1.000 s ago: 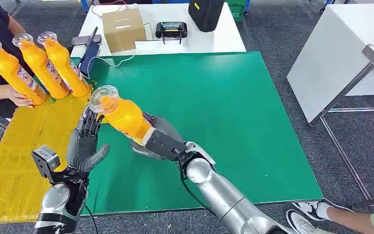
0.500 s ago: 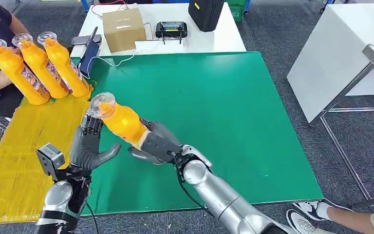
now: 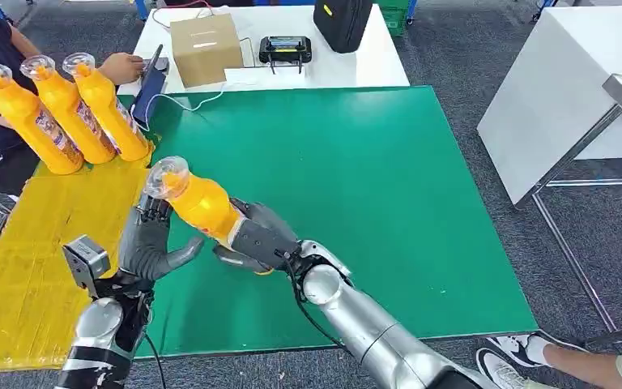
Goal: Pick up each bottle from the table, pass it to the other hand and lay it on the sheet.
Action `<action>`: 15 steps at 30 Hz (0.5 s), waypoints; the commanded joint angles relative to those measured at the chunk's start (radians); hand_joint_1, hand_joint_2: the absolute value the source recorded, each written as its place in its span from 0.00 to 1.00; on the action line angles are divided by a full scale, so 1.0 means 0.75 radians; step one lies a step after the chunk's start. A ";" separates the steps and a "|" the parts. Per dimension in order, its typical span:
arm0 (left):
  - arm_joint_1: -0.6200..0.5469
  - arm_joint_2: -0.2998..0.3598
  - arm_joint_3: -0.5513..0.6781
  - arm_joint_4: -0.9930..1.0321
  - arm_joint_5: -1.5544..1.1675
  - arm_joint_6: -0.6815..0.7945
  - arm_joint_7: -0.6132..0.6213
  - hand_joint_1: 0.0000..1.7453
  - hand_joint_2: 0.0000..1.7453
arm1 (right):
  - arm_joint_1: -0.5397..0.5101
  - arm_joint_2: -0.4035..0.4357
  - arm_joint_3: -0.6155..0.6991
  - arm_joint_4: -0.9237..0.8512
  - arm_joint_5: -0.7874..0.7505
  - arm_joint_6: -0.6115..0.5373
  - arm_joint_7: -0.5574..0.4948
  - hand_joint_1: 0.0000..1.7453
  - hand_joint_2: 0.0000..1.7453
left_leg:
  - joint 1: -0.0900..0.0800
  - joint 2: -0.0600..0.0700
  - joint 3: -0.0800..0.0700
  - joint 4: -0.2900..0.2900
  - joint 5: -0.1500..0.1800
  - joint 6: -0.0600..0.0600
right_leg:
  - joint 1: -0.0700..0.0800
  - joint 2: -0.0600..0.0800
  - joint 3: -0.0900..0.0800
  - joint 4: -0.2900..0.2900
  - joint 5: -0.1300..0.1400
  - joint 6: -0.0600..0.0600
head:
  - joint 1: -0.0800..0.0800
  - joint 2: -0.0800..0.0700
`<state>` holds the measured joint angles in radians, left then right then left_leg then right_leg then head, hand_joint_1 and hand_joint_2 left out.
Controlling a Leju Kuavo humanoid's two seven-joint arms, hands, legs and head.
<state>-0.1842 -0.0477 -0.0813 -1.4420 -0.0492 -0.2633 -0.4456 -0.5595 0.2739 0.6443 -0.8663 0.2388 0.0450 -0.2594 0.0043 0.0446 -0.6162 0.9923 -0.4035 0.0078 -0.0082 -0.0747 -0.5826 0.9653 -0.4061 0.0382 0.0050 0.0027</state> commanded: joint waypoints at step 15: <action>-0.062 0.081 -0.039 0.202 0.097 -0.084 0.026 0.00 1.00 | -0.058 0.100 0.464 0.183 0.109 0.091 0.003 1.00 1.00 | 0.001 0.000 0.003 -0.001 -0.001 -0.001 | 0.000 0.006 0.002 -0.001 -0.001 -0.001 | -0.001 0.000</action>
<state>-0.1955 -0.0195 -0.1000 -1.3794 0.0611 -0.3449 -0.4146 -0.5837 0.3368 0.7762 -0.7702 0.3201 0.0877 -0.2541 0.0044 0.0452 -0.6164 0.9921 -0.4036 0.0077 -0.0081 -0.0745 -0.5832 0.9654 -0.4062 0.0380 0.0046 0.0027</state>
